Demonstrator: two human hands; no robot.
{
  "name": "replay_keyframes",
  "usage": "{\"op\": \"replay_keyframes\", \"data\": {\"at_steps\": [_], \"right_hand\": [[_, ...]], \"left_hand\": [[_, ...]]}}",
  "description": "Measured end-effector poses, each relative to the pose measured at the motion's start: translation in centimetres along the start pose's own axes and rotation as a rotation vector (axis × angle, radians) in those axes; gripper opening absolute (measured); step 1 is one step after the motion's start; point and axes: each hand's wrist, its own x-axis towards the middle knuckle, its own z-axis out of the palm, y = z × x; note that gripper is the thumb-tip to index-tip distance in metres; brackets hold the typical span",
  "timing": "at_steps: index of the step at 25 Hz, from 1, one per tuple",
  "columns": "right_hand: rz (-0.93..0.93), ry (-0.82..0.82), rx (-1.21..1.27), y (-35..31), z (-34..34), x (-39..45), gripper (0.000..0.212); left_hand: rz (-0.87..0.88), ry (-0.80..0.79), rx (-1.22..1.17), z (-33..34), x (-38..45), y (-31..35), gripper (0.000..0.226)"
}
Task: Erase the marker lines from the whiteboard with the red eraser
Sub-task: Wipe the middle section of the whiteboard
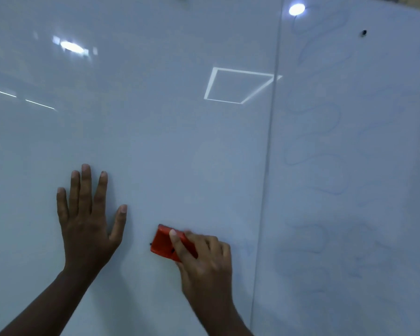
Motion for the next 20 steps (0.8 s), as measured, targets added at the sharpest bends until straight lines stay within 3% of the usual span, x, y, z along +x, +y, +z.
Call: {"op": "replay_keyframes", "data": {"at_steps": [3,7,11,14,18,20], "right_hand": [[0.112,0.023,0.003,4.7,-2.8,1.4,0.060],[0.539,0.130,0.163,9.4,-5.8,-0.6,0.071],[0.663,0.187,0.303,9.0,-5.3,-4.0,0.074],[0.665,0.186,0.296,6.0,-3.0,-4.5,0.071],[0.339,0.051,0.145,-1.4,1.5,-6.4,0.056],[0.271,0.022,0.100,-3.6,2.4,-7.6,0.055]], "left_hand": [[0.024,0.000,0.014,0.1,-1.0,-0.3,0.073],[0.021,-0.008,0.026,0.4,-2.8,-0.3,0.070],[0.015,-0.019,0.030,0.7,-3.9,-0.3,0.069],[0.002,-0.032,0.041,0.8,-4.6,0.1,0.068],[0.014,-0.057,0.033,0.8,-5.8,0.1,0.067],[0.039,-0.073,0.029,0.8,-6.6,-0.3,0.067]]}}
